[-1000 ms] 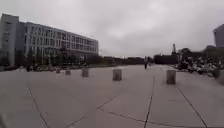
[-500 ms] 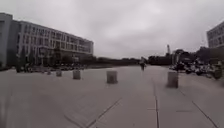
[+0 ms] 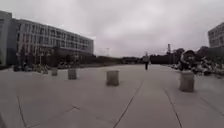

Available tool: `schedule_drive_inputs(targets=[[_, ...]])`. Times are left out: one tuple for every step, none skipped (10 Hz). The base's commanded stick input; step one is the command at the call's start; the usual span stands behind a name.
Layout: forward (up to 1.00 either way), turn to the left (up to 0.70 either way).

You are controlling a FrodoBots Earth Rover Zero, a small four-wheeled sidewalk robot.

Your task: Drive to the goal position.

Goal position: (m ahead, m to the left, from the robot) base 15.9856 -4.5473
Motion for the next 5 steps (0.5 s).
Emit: schedule_drive_inputs(targets=[[1.0, -0.4], [1.0, -0.4], [1.0, -0.4], [1.0, -0.4], [1.0, -0.4]])
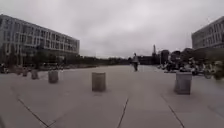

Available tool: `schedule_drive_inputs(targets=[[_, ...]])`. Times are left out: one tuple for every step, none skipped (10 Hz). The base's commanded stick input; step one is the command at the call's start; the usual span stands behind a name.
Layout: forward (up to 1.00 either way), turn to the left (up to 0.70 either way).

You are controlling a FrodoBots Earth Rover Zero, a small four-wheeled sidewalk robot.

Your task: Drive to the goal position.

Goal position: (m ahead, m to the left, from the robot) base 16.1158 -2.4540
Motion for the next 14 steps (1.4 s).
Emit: schedule_drive_inputs(targets=[[1.0, -0.4], [1.0, -0.4], [1.0, -0.4], [1.0, -0.38], [1.0, 0.0], [1.0, 0.0], [1.0, 0.0], [1.0, 0.0], [1.0, 0.0], [1.0, 0.0], [1.0, 0.0], [1.0, 0.0], [1.0, 0.0], [1.0, 0.0]])
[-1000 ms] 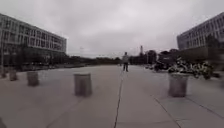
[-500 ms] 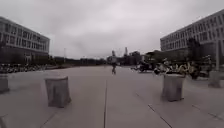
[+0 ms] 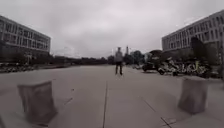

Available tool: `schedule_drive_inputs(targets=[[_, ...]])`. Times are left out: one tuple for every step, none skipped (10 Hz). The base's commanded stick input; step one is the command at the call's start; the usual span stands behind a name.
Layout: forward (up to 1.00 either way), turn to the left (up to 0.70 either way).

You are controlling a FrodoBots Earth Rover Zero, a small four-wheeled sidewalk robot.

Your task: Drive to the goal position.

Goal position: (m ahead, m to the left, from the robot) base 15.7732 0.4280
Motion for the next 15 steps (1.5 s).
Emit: schedule_drive_inputs(targets=[[1.0, 0.0], [1.0, 0.0], [1.0, 0.0], [1.0, 0.0], [1.0, 0.0], [1.0, 0.0], [1.0, 0.0], [1.0, 0.0], [1.0, 0.0], [1.0, 0.0], [1.0, 0.0], [1.0, 0.0], [1.0, 0.0], [1.0, 0.0], [1.0, 0.0]])
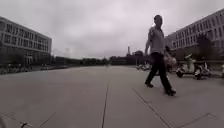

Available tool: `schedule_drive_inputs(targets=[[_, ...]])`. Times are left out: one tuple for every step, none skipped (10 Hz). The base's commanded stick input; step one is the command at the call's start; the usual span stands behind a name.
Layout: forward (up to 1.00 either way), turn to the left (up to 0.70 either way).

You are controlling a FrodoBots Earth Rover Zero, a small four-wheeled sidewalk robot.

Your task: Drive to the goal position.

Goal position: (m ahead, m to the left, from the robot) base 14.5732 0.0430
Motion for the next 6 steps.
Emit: schedule_drive_inputs(targets=[[1.0, 0.0], [1.0, 0.0], [1.0, 0.0], [1.0, 0.0], [1.0, 0.0], [1.0, 0.0]])
